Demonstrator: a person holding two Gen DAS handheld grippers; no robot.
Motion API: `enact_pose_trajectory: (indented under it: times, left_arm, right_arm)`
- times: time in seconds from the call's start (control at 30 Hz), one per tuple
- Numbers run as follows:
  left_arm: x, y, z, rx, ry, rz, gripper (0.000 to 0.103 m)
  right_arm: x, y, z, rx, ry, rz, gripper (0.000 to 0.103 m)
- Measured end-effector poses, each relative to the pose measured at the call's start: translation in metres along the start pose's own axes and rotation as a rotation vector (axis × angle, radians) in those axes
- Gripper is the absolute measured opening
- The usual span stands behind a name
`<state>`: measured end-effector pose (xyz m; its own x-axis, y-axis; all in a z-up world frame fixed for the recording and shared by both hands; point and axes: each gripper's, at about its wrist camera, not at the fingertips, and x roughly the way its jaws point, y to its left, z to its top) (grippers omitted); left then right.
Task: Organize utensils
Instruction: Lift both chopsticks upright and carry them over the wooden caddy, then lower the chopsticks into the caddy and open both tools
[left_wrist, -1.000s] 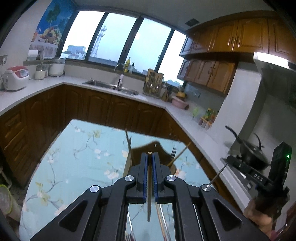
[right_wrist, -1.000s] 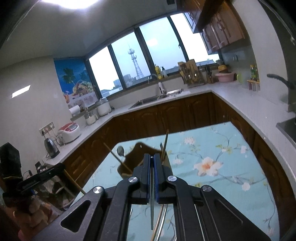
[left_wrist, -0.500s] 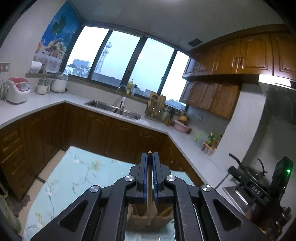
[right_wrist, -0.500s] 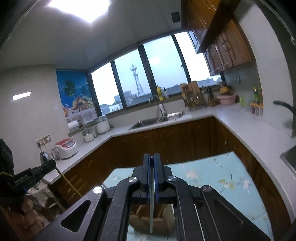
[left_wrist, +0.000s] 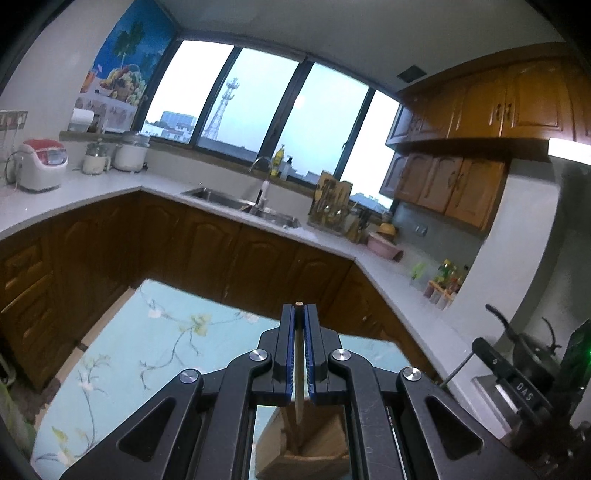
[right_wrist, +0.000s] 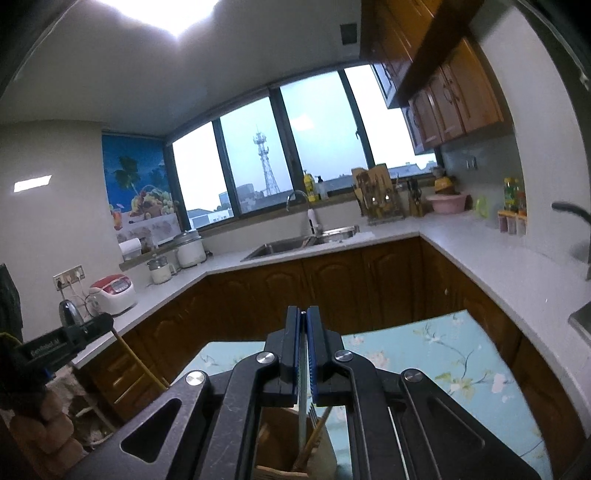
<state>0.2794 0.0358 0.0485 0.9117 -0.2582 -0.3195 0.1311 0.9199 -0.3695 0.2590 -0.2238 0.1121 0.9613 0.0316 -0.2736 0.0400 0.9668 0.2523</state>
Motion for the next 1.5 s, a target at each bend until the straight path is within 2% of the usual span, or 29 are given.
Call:
enact_pose_trajectory:
  times: [0.17, 0.47, 0.6, 0.93, 1.07, 1.17, 1.23, 1.27, 1.33, 1.4, 1.43, 1.47, 1.5]
  left_arm:
    - [0.024, 0.002, -0.017, -0.015, 0.049, 0.012, 0.004]
    - [0.041, -0.003, -0.014, 0.003, 0.098, 0.014, 0.004]
    - [0.045, -0.002, -0.011, 0.009, 0.130, 0.011, 0.004]
    - [0.043, 0.006, 0.005, 0.014, 0.148, 0.004, 0.005]
    - [0.044, 0.006, 0.005, 0.022, 0.152, 0.010, 0.005]
    - [0.044, 0.005, 0.003, 0.025, 0.158, 0.014, 0.007]
    - [0.044, 0.006, 0.003, 0.022, 0.160, 0.018, 0.014]
    - [0.044, 0.006, 0.002, 0.020, 0.160, 0.022, 0.020]
    - [0.043, 0.004, 0.001, 0.020, 0.154, 0.028, 0.020]
    - [0.044, 0.003, 0.001, 0.021, 0.154, 0.034, 0.022]
    - [0.044, 0.003, -0.001, 0.021, 0.155, 0.034, 0.023]
    - [0.044, 0.002, -0.001, 0.021, 0.158, 0.035, 0.026]
    - [0.044, 0.003, -0.002, 0.022, 0.159, 0.039, 0.030]
  right_arm:
    - [0.011, -0.007, -0.017, 0.021, 0.033, 0.001, 0.004]
    - [0.025, -0.009, -0.043, 0.047, 0.105, 0.007, 0.004]
    - [0.022, -0.010, -0.043, 0.049, 0.097, 0.004, 0.004]
    - [0.026, -0.012, -0.040, 0.062, 0.124, 0.003, 0.005]
    - [0.026, -0.012, -0.044, 0.060, 0.130, 0.004, 0.008]
    - [0.027, -0.013, -0.045, 0.066, 0.134, 0.000, 0.008]
    - [0.026, -0.013, -0.045, 0.074, 0.134, 0.001, 0.009]
    - [0.026, -0.013, -0.044, 0.075, 0.135, -0.002, 0.009]
    - [0.027, -0.013, -0.044, 0.076, 0.140, -0.005, 0.010]
    - [0.027, -0.014, -0.044, 0.081, 0.142, -0.011, 0.016]
    - [0.027, -0.015, -0.044, 0.086, 0.142, -0.015, 0.028]
    - [0.026, -0.017, -0.045, 0.092, 0.140, -0.016, 0.046]
    - [0.026, -0.017, -0.044, 0.096, 0.137, -0.018, 0.050]
